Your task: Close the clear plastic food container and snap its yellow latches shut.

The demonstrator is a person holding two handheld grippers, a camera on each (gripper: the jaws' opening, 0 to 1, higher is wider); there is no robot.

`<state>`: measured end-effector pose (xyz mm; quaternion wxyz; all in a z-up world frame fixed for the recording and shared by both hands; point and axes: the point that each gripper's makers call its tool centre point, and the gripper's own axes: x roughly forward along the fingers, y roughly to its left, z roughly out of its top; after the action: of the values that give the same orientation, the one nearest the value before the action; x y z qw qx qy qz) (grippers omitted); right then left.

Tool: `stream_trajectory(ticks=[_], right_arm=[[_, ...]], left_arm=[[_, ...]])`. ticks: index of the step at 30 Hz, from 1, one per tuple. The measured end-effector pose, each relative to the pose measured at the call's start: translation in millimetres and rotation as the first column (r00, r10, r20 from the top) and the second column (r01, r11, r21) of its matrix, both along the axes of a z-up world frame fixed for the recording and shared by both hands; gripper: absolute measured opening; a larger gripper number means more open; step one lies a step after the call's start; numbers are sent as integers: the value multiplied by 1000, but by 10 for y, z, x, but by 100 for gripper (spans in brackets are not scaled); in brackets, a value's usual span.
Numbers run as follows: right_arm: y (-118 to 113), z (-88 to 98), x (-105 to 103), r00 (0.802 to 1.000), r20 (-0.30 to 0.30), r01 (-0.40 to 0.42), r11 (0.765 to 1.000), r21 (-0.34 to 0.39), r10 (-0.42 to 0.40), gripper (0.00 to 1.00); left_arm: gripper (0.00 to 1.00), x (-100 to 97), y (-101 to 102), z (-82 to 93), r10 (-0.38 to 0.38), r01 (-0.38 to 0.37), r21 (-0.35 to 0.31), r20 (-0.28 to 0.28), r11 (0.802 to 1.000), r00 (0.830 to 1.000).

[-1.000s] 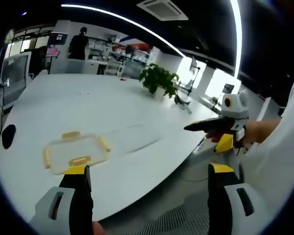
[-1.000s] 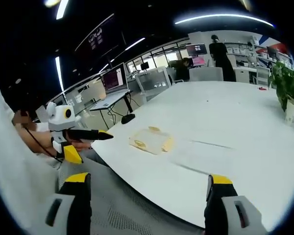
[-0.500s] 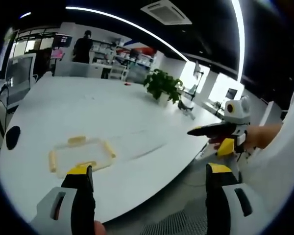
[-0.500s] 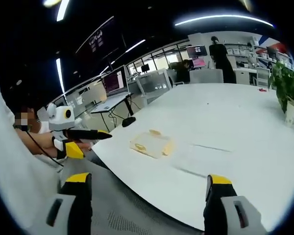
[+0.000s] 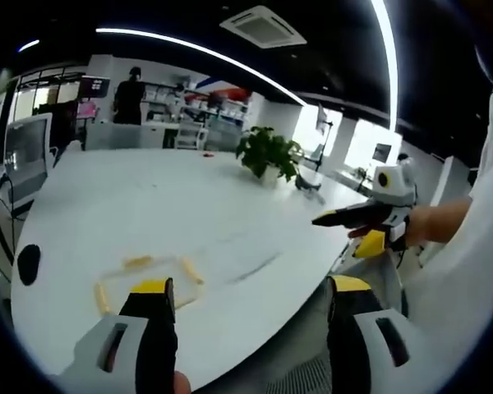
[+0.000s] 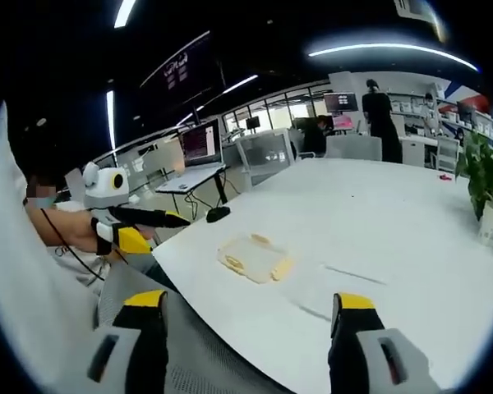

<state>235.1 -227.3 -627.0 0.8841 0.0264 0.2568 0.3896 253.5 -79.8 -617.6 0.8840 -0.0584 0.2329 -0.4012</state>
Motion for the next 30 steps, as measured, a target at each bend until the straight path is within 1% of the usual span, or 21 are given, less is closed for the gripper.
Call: stream_trajectory(ticks=[3,5,7,9,11,19,22,25,26,28,30], right_arm=[[47,16,47,1000,-3,-11,1000,0,11,82],[79,17,71,1000,4,-21,1000,-10,21,82],[120,22,97,999,8,-32,999,-14,32,82],[148,31,135,999,12,-37,999,-16,37,82],[163,32,174,999,13,-37,999,-21,37,82],[184,-16,323,999,20,-46,998,-46,47,82],[213,-17,399,997,48,-57,995,-77,61,79],[271,-9,449,996,46,-66,995,-74,70,78],[296,-3,470,996,54,-73,994,-78,77,77],[324,-8,514,993,70,-83,991,-104,91,74],[350,-15,545,993,71,-88,989,-120,97,73]], left_arm=[[71,38,19,17,-8,8,13,14,1000,1000],[66,72,51,13,-8,8,32,30,999,1000],[64,105,71,16,-7,6,31,28,1000,1000],[64,133,89,35,-5,4,27,38,1000,999],[62,156,105,30,-11,9,41,43,999,999],[60,235,157,12,-24,21,56,46,998,999],[59,270,202,-23,-43,38,85,60,996,997],[59,312,247,-45,-45,40,90,58,995,997],[59,325,263,-51,-47,42,92,59,995,997],[57,341,288,-74,-60,53,113,66,992,996],[57,359,307,-83,-69,61,120,69,991,995]])
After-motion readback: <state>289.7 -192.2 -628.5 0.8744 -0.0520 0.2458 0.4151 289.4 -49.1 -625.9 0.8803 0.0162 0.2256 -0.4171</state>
